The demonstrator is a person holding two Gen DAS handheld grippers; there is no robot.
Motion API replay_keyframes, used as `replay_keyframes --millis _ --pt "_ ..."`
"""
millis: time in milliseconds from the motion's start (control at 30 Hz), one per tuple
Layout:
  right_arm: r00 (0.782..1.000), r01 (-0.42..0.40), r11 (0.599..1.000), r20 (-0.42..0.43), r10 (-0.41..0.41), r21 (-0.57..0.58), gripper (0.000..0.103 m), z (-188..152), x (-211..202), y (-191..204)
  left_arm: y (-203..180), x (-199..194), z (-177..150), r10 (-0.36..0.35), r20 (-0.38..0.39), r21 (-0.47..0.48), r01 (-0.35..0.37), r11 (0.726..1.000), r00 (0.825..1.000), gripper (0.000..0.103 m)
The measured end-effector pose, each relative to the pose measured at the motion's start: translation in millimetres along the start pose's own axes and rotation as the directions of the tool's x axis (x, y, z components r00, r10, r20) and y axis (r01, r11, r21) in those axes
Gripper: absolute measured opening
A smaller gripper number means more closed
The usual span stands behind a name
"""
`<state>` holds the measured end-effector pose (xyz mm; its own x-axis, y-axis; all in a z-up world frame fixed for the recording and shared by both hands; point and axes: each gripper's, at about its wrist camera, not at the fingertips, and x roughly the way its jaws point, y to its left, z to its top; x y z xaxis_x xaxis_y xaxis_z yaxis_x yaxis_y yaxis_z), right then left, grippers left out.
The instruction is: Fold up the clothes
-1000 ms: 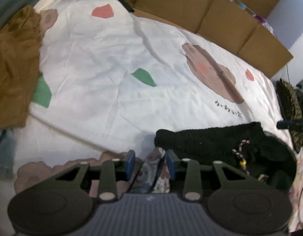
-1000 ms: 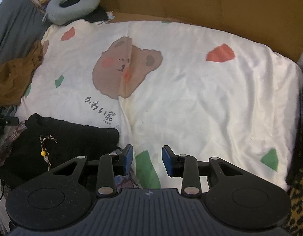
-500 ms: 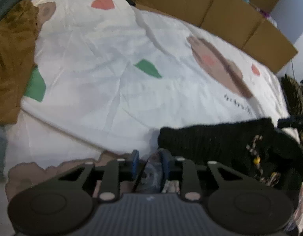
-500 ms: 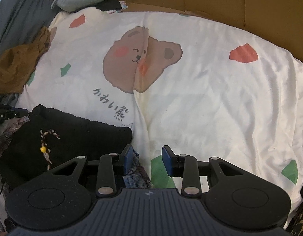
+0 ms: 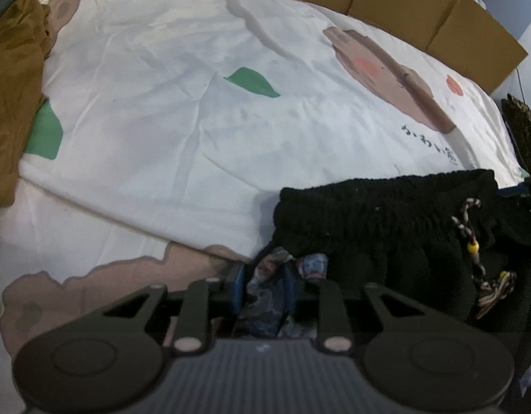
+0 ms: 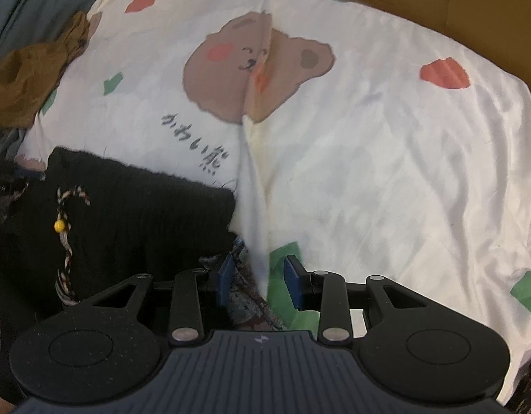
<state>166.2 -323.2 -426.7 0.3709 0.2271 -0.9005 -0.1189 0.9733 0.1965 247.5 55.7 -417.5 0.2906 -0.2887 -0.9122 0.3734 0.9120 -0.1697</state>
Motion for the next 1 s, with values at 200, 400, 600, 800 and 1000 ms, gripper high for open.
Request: replay_keyframes --millis 200,400,600,800,1000 --pt "1.0 -0.004 0.999 0.006 0.004 -0.052 0.039 -3.3 -0.4 11.5 -3.8 -10.3 2.1 0.038 0.02 0.03 -0.039 0.999 0.999 0.006" --pt "0.999 -0.021 0.995 0.036 0.024 -0.103 0.039 -3.5 -2.9 22.4 -0.3 -35.4 14.5 0.07 0.083 0.041 -0.074 0.996 0.994 0.004" --pt "0.995 -0.025 0.986 0.089 0.04 -0.164 0.039 0.5 -8.5 29.5 0.3 -46.7 13.7 0.086 0.104 0.039 -0.09 0.995 0.991 0.004" --pt "0.984 -0.066 0.984 0.151 0.092 -0.168 0.033 7.1 -22.9 16.4 4.3 -43.8 8.7 0.078 0.094 0.02 -0.08 0.997 0.992 0.004" --pt "0.993 -0.058 0.967 0.082 0.081 -0.249 0.019 7.4 -4.1 15.8 6.2 -39.7 8.7 0.07 0.088 0.015 -0.071 0.997 0.994 0.004"
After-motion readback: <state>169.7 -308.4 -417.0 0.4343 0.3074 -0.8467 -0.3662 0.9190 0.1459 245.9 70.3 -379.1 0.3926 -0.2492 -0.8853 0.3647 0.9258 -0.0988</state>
